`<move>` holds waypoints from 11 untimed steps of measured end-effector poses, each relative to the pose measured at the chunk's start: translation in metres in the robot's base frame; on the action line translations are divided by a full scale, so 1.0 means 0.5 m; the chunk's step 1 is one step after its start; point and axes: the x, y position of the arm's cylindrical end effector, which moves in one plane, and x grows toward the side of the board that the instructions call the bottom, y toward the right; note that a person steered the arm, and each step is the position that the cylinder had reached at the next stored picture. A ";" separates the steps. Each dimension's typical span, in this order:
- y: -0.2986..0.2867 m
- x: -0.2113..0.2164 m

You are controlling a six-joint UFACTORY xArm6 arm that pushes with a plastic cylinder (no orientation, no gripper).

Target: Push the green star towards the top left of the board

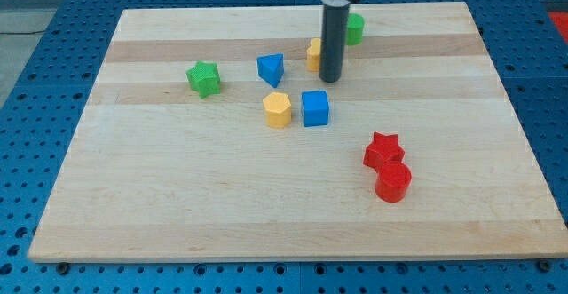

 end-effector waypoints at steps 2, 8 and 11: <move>-0.104 0.048; -0.336 0.023; -0.428 -0.043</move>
